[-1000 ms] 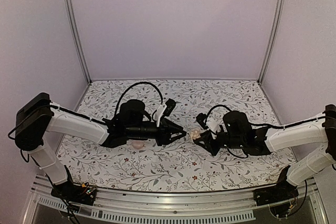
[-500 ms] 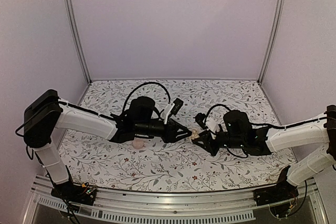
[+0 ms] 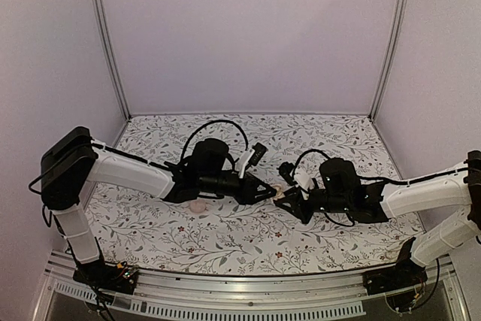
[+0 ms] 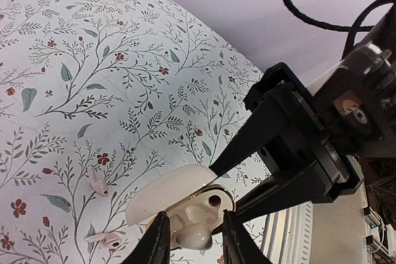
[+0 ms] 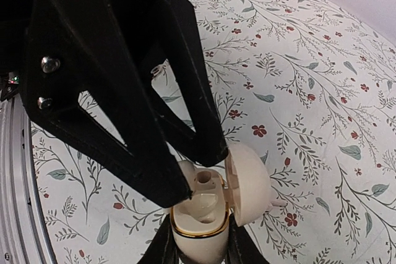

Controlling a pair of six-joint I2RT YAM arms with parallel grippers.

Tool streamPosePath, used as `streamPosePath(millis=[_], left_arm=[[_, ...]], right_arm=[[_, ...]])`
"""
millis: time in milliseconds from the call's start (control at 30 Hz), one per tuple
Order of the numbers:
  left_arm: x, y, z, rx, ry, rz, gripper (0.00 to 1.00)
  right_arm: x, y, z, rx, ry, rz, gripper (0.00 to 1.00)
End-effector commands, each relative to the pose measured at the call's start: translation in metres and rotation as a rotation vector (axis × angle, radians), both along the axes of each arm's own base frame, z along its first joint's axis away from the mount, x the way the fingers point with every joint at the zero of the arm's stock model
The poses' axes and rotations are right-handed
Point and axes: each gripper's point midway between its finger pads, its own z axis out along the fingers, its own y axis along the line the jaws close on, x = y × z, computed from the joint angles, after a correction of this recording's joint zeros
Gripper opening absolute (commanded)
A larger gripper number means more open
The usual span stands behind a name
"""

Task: Insert the wireless bluetooth earbuds into the charging case
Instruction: Pick up the left earbud from the left side groove of the charging case.

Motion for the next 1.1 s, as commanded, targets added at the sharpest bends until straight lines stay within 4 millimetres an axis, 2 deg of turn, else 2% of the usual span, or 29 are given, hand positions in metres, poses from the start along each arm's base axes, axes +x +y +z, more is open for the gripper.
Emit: streamPosePath(millis=[0, 300, 433, 633, 800, 1067], left_arm=[[0.005, -0.002, -0.003, 0.010, 0.018, -0.001, 0.28], [0.004, -0.003, -0.008, 0.020, 0.031, -0.007, 0.22], [0.004, -0.003, -0.006, 0.016, 0.026, -0.007, 0.16], [0.003, -0.002, 0.002, 0.005, 0.009, -0.012, 0.12], [-0.002, 0.001, 0.024, -0.024, -0.037, -0.032, 0.11], [-0.018, 0.014, 0.080, -0.116, -0.163, -0.086, 0.10]], right_arm=[[0.002, 0.012, 0.022, 0.052, -0.041, 0.018, 0.22], [0.001, 0.012, 0.024, 0.055, -0.043, 0.019, 0.22], [0.001, 0.012, 0.026, 0.061, -0.048, 0.018, 0.22], [0.000, 0.012, 0.029, 0.071, -0.056, 0.020, 0.22], [-0.003, 0.011, 0.032, 0.090, -0.066, 0.032, 0.22], [-0.016, 0.010, 0.044, 0.145, -0.101, 0.095, 0.23]])
